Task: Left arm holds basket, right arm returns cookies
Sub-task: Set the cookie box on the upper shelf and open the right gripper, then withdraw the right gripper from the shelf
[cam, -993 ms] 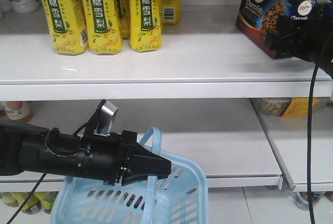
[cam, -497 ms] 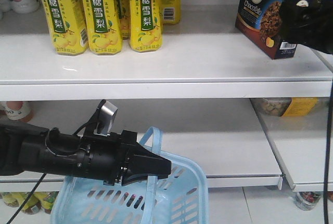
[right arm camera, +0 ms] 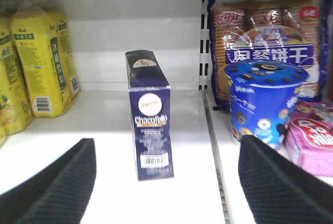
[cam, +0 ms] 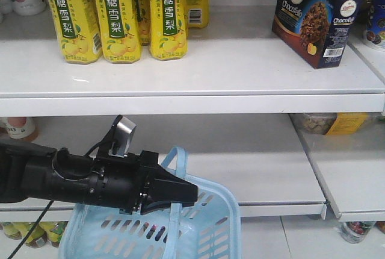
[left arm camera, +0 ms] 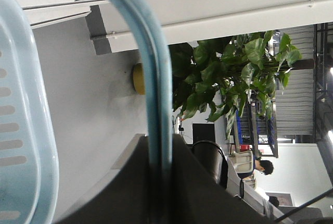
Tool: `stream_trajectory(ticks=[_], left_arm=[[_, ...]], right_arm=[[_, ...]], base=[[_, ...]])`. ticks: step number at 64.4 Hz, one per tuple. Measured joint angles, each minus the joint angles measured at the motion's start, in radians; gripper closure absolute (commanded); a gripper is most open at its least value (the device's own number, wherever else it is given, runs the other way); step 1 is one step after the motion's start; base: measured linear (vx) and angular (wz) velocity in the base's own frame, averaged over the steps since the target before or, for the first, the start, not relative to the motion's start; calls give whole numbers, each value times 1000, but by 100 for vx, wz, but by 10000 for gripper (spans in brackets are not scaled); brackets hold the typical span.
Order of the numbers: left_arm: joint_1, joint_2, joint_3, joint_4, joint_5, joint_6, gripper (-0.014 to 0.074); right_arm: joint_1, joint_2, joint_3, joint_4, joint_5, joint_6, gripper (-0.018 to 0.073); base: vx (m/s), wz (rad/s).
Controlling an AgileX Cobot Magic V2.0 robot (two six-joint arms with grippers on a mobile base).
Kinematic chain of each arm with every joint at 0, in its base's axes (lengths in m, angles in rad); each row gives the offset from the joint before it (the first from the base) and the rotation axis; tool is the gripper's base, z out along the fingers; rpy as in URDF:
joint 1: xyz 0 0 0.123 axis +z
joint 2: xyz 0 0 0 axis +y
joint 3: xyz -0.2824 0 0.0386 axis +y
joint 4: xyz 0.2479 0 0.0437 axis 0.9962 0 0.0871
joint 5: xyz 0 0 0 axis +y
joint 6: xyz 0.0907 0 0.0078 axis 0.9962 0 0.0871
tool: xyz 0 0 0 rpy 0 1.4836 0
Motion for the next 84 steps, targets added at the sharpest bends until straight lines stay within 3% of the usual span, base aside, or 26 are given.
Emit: stream_trajectory(ticks=[38,59,67,79,84], left_arm=[[0,0,0,0,0,0,603],[0,0,0,0,0,0,603],[0,0,0,0,0,0,603],[0,0,0,0,0,0,603],[0,0,0,0,0,0,603]], right_arm=[[0,-713,591,23,-9,-13,12],[0,-750,737,38,-30,-12,27],[0,-750,756,32,-38,-12,170],[0,-750,757,31,-50,-12,578],[0,-750,757,31,-51,-12,570]], base=[[0,0],[0,0],[0,0],[0,0],[0,0]])
